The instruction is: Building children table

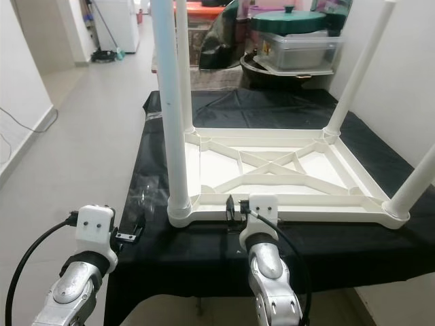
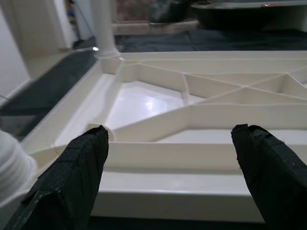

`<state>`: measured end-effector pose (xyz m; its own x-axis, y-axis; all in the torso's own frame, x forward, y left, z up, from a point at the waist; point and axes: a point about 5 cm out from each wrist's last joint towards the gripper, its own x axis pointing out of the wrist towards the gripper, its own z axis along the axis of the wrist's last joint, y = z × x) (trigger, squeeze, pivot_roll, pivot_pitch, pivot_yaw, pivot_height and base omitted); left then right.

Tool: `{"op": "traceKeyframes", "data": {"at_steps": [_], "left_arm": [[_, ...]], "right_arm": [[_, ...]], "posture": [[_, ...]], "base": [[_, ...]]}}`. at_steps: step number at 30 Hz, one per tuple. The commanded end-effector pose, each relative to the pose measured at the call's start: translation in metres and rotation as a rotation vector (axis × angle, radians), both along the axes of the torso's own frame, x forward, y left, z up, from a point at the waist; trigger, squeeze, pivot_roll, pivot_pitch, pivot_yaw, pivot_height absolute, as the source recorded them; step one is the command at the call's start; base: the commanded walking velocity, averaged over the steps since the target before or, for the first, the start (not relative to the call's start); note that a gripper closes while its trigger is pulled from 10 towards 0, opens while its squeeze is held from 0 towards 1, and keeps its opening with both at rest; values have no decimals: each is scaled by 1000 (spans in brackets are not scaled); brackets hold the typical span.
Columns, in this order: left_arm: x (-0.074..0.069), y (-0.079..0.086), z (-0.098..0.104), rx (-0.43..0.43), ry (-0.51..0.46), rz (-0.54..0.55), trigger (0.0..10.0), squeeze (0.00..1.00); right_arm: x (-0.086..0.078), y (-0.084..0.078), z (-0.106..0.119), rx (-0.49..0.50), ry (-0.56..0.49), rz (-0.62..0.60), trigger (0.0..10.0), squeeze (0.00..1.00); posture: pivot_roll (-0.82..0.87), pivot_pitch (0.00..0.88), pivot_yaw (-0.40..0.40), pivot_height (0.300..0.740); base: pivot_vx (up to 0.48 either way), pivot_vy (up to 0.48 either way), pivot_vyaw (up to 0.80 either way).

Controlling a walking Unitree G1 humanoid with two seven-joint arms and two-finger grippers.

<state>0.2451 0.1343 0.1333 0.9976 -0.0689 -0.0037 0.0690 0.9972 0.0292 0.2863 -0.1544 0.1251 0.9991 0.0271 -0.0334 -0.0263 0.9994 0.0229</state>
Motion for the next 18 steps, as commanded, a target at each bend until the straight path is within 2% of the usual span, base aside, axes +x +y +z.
{"op": "traceKeyframes", "data": {"at_steps": [1, 2, 4, 5, 6, 7, 9, 10, 11, 13, 14, 15, 16, 17, 18], "left_arm": [[-5, -6, -4, -12, 28, -70, 10000, 0], [-7, -9, -6, -25, 43, -102, 10000, 0], [-7, -9, -6, -25, 43, -102, 10000, 0], [-9, -12, -9, -37, 62, -137, 10000, 0], [-9, -12, -9, -37, 62, -137, 10000, 0], [-13, -19, -10, -59, 82, -197, 10000, 0], [-13, -19, -10, -59, 82, -197, 10000, 0], [-17, -26, -12, -68, 96, -269, 10000, 0], [-17, -26, -12, -68, 96, -269, 10000, 0], [-25, -37, -12, -81, 97, -364, 10000, 0], [-25, -37, -12, -81, 97, -364, 10000, 0], [-28, -41, -11, -99, 94, -409, 10000, 0], [-28, -41, -11, -99, 94, -409, 10000, 0], [-32, -44, -9, -109, 84, -450, 10000, 0], [-34, -45, -7, -112, 81, -478, 10000, 0]], "right_arm": [[8, -15, -2, 28, 33, 56, 10000, 0], [12, -23, 0, 30, 30, 96, 10000, 0], [12, -23, 0, 30, 30, 96, 10000, 0], [15, -30, 3, 29, 30, 137, 10000, 0], [15, -30, 3, 29, 30, 137, 10000, 0], [20, -41, 8, 22, 32, 208, 10000, 0], [20, -41, 8, 22, 32, 208, 10000, 0], [25, -52, 17, 18, 37, 294, 10000, 0], [25, -52, 17, 18, 37, 294, 10000, 0], [32, -68, 33, 41, 37, 435, 10000, 0], [32, -68, 33, 41, 37, 435, 10000, 0], [34, -67, 42, 47, 25, 522, 10000, 0], [34, -67, 42, 47, 25, 522, 10000, 0], [37, -61, 49, 34, 12, 608, 10000, 0], [39, -55, 54, 16, 1, 669, 10000, 67]], "posture": [[104, 26, -33, 740], [105, 25, -31, 740], [105, 25, -31, 740], [105, 25, -31, 740], [105, 25, -31, 740], [105, 26, -32, 740], [105, 26, -32, 740], [108, 26, -33, 740], [108, 26, -33, 740], [108, 29, -32, 740], [108, 29, -32, 740], [113, 37, -28, 740], [113, 37, -28, 740], [120, 45, -27, 740], [122, 46, -27, 740]], "base": [[0, 0, 0], [0, 0, 0], [0, 0, 0], [0, 0, 0], [0, 0, 0], [0, 0, 0], [0, 0, 0], [0, 0, 0], [0, 0, 0], [0, 0, 0], [0, 0, 0], [0, 0, 0], [0, 0, 0], [0, 0, 0], [0, 0, 0]]}}
